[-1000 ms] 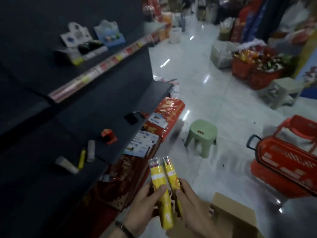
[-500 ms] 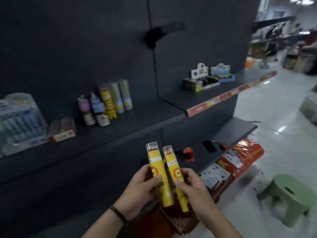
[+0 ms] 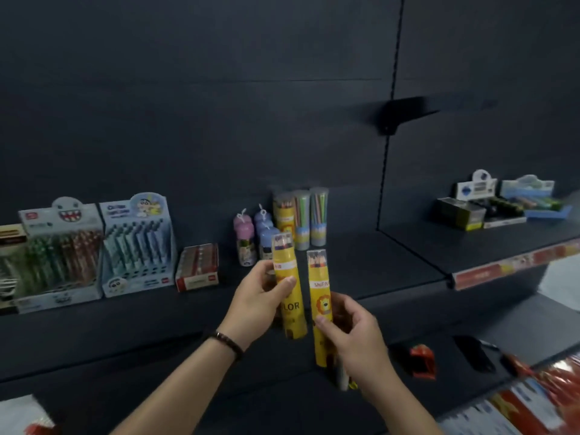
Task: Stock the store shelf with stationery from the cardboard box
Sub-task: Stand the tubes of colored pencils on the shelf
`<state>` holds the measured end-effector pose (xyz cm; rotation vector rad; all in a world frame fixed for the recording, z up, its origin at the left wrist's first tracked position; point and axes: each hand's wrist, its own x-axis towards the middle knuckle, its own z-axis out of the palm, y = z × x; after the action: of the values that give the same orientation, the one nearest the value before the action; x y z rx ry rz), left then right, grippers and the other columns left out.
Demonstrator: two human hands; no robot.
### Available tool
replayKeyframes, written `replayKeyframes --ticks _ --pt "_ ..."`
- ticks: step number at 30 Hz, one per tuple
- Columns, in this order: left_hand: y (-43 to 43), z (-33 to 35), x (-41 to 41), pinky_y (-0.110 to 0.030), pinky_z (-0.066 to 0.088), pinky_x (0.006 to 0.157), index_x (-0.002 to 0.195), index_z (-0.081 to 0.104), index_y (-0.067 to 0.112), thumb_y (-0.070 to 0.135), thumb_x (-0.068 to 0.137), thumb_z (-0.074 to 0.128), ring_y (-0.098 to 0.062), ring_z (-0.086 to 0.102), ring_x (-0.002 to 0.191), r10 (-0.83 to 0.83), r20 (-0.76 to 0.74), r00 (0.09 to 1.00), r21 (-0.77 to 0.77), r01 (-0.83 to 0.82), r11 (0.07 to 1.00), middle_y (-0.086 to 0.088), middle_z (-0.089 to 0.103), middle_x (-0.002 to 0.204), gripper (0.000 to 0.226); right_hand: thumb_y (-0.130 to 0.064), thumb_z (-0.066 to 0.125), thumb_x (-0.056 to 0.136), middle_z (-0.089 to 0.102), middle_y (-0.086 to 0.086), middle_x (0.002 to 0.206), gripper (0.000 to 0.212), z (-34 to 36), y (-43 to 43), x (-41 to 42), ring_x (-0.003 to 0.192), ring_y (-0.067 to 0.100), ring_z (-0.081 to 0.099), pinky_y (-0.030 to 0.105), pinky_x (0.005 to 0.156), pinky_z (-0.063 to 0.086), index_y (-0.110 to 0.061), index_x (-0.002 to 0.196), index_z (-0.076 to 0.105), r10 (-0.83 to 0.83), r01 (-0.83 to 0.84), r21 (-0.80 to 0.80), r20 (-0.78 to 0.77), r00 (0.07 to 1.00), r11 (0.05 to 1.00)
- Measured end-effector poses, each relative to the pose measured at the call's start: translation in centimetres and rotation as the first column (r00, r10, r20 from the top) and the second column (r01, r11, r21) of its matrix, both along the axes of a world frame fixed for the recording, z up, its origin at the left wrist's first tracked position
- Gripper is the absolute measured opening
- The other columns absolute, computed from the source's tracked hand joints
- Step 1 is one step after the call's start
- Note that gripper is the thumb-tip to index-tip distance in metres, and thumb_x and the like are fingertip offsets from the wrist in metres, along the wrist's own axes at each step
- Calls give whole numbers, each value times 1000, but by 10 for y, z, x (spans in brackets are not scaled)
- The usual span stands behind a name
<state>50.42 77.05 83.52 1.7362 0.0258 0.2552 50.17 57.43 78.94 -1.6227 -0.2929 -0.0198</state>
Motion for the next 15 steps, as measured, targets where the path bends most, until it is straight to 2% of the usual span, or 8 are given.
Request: replayKeyframes --ticks 4,6,8,11,13,15 --pt "2 19 61 -48 64 86 112 67 31 27 87 82 -14 75 99 92 69 993 166 -102 981 6 77 106 29 -17 79 94 79 -9 104 23 4 0 59 98 8 74 38 92 62 -27 114 72 -11 11 3 68 998 1000" --pt "2 31 89 -42 64 85 112 62 32 22 85 84 -9 75 98 92 114 989 257 -119 959 7 78 105 36 -18 80 93 79 -10 103 24 7 0 90 97 7 74 36 90 62 -27 114 72 -10 10 -4 108 994 1000" --pt "2 44 115 -34 63 83 111 58 36 22 85 84 -4 74 95 112 160 981 364 -164 917 11 77 103 40 -19 82 92 78 -12 100 24 8 0 118 94 6 74 33 86 62 -27 112 72 -7 9 -12 138 990 1000" --pt "7 61 144 -28 57 79 108 60 32 36 87 81 -2 69 91 176 189 966 497 -248 831 15 73 98 30 -19 83 91 77 -17 99 27 9 7 152 93 5 73 33 85 61 -31 112 72 -4 8 -25 164 986 1000" --pt "14 68 160 -29 56 79 106 64 29 44 87 80 0 66 89 192 189 963 574 -267 774 15 71 96 29 -19 83 91 78 -15 100 29 6 12 169 95 5 73 36 87 61 -30 115 71 4 -1 -16 158 987 1000" --pt "22 71 174 -37 59 83 106 63 29 45 86 80 -3 68 87 157 216 964 609 -259 749 13 73 94 30 -22 83 92 78 -14 100 30 4 18 179 96 6 73 39 87 62 -30 118 70 8 -5 -19 147 989 1000"
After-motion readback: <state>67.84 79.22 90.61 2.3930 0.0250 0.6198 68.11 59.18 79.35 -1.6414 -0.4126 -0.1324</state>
